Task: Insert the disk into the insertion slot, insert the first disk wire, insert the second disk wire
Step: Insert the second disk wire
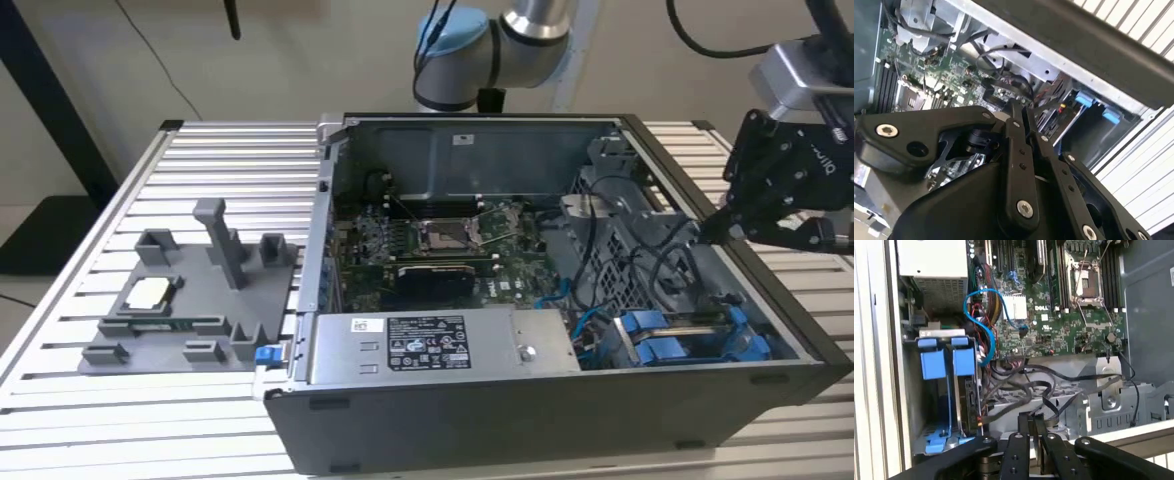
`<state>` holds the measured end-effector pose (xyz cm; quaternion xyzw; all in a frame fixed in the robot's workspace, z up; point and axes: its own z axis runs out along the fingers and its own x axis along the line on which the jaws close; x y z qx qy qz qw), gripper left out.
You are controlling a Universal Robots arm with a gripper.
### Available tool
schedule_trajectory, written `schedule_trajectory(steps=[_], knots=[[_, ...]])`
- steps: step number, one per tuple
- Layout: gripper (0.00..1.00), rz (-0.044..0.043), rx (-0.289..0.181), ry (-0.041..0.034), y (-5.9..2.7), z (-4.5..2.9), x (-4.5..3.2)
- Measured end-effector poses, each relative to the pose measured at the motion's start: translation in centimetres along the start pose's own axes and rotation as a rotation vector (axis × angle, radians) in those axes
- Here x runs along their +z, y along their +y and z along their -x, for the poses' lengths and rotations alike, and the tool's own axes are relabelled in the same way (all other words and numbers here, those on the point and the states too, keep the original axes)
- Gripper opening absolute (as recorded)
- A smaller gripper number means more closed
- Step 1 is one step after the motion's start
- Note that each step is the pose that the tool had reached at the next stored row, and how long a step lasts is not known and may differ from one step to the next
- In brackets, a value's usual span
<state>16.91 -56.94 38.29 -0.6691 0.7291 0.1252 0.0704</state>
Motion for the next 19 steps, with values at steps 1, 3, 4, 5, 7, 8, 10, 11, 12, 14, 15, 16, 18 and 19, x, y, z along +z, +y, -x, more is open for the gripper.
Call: schedule_trajectory(steps=[1, 3, 4, 5, 7, 8, 10, 11, 12, 14, 15, 16, 18, 19], knots=[[0.16, 0.0000, 0.000, 0.0004, 0.44, -0.04, 0.02], [0.16, -0.0007, 0.000, 0.0071, 1.29, -0.12, 0.08], [0.16, -0.0017, 0.001, 0.0182, 1.64, -0.15, 0.10], [0.16, -0.0029, 0.001, 0.0324, 1.82, -0.17, 0.11], [0.16, -0.0049, 0.001, 0.0621, 2.05, -0.19, 0.13], [0.16, -0.0064, 0.000, 0.0806, 2.16, -0.20, 0.13], [0.16, -0.0093, -0.001, 0.1165, 2.34, -0.22, 0.14], [0.16, -0.0112, -0.001, 0.1323, 2.41, -0.22, 0.15], [0.16, -0.0133, -0.002, 0.1449, 2.49, -0.24, 0.17], [0.16, -0.0192, -0.003, 0.1529, 2.66, -0.28, 0.26], [0.16, -0.0243, -0.005, 0.1527, 2.73, -0.31, 0.33], [0.16, -0.0299, -0.007, 0.1522, 2.79, -0.34, 0.40], [0.16, -0.0424, -0.010, 0.1518, 2.81, -0.44, 0.46], [0.16, -0.0476, -0.011, 0.1515, 2.80, -0.51, 0.50]])
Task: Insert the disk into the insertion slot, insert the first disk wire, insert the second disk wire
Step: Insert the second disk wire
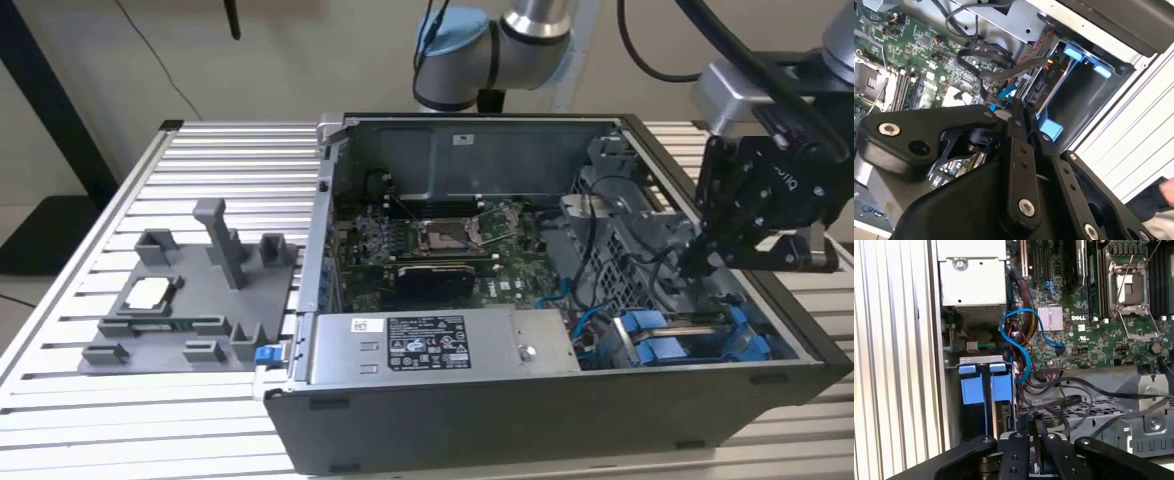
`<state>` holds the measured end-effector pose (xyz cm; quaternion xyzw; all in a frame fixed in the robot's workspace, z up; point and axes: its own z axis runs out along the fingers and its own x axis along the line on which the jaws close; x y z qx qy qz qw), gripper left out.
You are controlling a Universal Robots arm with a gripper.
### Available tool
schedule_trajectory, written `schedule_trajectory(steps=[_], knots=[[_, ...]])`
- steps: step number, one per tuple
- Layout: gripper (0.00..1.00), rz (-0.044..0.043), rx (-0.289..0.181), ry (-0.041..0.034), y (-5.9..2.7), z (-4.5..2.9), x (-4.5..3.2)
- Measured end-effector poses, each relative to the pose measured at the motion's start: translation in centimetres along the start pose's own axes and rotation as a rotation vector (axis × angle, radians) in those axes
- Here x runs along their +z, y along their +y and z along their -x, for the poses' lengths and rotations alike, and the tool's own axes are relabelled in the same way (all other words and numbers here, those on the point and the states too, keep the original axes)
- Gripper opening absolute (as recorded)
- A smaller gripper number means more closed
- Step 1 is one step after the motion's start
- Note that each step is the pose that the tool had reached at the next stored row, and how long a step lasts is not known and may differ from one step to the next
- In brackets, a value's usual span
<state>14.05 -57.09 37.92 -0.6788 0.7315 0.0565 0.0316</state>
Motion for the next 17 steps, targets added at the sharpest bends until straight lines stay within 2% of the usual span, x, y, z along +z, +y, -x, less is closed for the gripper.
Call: schedule_trajectory(steps=[2, 7, 12, 17], knots=[[0.16, -0.0049, -0.001, 0.0006, -0.03, -0.24, 0.09], [0.16, -0.0085, -0.002, 0.0047, -0.09, -1.08, 0.21], [0.16, -0.0241, -0.004, 0.0050, -0.12, -1.24, 0.65], [0.16, -0.0276, -0.006, 0.0143, -0.14, -1.32, 1.22]])
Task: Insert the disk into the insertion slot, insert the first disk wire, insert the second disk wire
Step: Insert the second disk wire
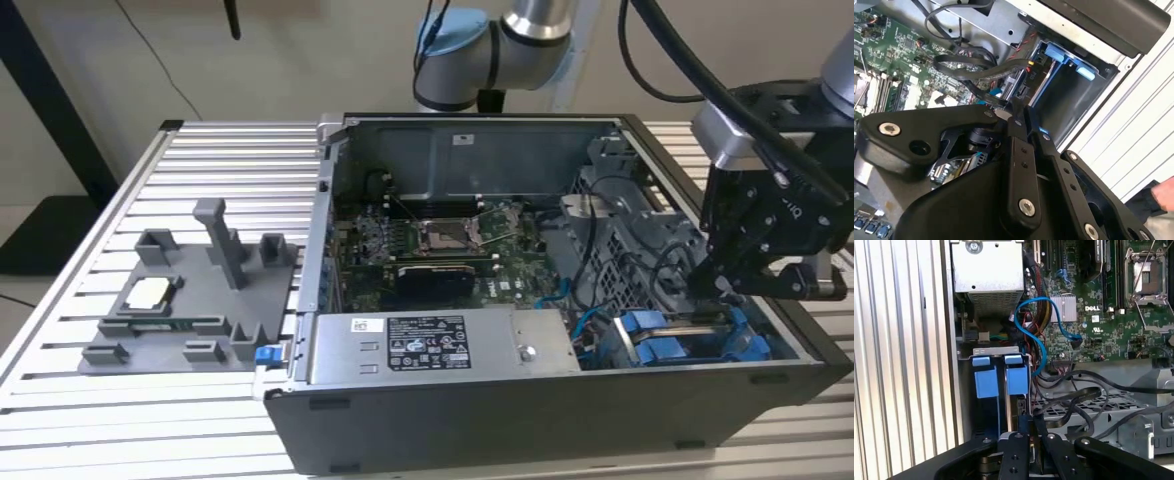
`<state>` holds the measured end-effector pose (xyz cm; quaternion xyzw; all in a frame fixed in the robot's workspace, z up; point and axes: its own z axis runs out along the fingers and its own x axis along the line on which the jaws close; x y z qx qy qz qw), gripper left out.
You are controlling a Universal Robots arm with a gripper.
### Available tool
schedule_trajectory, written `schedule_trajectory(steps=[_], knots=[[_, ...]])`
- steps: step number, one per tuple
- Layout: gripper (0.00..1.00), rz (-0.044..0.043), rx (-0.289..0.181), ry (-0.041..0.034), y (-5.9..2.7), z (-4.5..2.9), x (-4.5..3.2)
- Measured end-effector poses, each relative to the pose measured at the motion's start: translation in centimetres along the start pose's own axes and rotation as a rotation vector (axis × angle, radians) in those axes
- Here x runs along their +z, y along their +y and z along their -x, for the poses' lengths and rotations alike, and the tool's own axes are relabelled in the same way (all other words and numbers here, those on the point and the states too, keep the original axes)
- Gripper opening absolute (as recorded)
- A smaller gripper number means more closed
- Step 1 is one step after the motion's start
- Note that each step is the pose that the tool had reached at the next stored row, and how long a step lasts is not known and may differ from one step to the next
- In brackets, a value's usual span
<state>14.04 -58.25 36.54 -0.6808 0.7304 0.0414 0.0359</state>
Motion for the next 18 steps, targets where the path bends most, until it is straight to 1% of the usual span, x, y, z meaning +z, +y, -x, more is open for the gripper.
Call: schedule_trajectory(steps=[3, 4, 10, 14, 15, 18], knots=[[0.16, -0.0006, -0.006, 0.0038, -0.01, -0.04, 0.45], [0.16, -0.0025, -0.008, 0.0046, 0.00, -0.05, 0.59], [0.16, -0.0272, -0.019, 0.0049, -0.01, -0.12, 1.24], [0.16, -0.0465, -0.025, 0.0040, 0.01, -0.02, 1.73], [0.16, -0.0496, -0.025, 0.0037, 0.05, 0.04, 1.84], [0.16, -0.0502, -0.025, 0.0040, 0.08, 0.06, 1.87]])
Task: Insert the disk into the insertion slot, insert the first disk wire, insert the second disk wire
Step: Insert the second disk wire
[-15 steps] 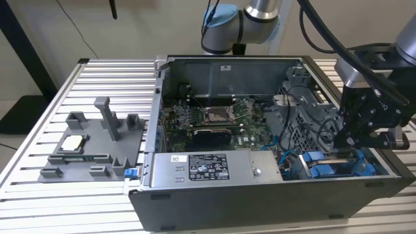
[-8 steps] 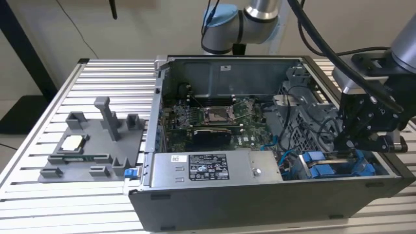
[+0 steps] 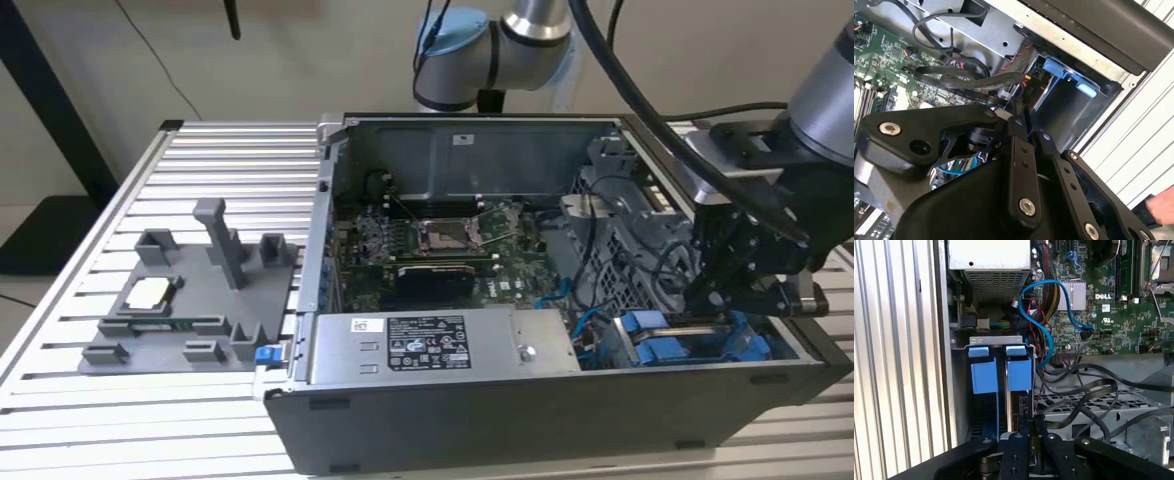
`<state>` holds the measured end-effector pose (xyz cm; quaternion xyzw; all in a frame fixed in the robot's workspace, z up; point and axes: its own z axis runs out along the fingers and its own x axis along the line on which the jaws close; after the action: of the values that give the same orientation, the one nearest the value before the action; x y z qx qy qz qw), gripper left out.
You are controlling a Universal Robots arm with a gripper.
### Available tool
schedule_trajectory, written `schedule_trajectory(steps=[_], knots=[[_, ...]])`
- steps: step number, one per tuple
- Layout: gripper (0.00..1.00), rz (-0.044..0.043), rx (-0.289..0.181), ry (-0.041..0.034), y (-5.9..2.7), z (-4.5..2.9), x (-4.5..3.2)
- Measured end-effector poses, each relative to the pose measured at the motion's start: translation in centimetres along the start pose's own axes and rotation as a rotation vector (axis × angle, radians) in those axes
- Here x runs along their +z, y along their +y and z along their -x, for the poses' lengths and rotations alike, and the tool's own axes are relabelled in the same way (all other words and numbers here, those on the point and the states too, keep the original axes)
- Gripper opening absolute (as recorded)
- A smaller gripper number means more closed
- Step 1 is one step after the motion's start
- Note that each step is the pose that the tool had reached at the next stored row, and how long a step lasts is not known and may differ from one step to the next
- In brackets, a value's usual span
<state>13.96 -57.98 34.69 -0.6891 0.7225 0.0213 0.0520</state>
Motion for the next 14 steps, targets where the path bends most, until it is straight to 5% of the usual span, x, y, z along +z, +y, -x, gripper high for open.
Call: schedule_trajectory(steps=[14], knots=[[0.16, -0.0099, -0.001, 0.0043, 0.25, 0.03, 0.87]])
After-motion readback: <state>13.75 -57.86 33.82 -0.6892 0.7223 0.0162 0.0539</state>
